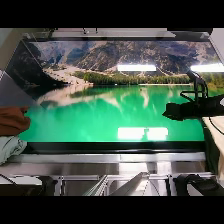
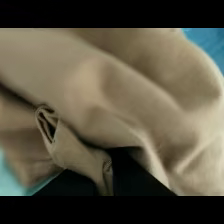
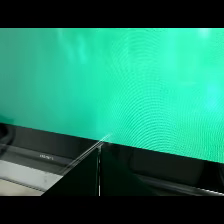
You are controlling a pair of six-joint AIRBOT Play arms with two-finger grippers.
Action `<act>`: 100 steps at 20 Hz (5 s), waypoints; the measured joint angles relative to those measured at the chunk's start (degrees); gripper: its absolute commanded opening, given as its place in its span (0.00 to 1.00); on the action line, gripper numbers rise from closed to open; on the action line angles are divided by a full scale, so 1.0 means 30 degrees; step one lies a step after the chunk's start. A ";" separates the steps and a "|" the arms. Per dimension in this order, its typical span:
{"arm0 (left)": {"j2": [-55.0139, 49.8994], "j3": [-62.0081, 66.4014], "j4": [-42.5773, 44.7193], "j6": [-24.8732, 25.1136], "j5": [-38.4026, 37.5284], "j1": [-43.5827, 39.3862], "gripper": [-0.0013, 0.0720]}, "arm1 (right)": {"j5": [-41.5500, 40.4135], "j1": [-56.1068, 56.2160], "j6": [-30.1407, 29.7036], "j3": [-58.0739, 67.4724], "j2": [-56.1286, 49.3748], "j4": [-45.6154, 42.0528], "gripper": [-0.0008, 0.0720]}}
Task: Fold the shirts.
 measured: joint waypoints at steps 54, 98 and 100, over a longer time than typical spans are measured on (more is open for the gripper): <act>-0.4714 0.2994 -0.7111 0.2696 0.0262 -1.5803 0.04 | -0.2827 0.2382 -1.4047 0.3089 -1.6138 2.0261 0.04; 0.3512 -0.5399 -1.0236 0.7133 -0.0678 -1.1096 0.98 | 0.2222 -0.6280 -1.2386 0.0991 -1.3180 1.2276 0.88; 0.1923 -0.4240 -0.9413 0.7133 -0.1523 -1.1817 0.98 | 0.1413 -0.6295 -1.2582 -0.0459 -1.3325 1.2050 0.88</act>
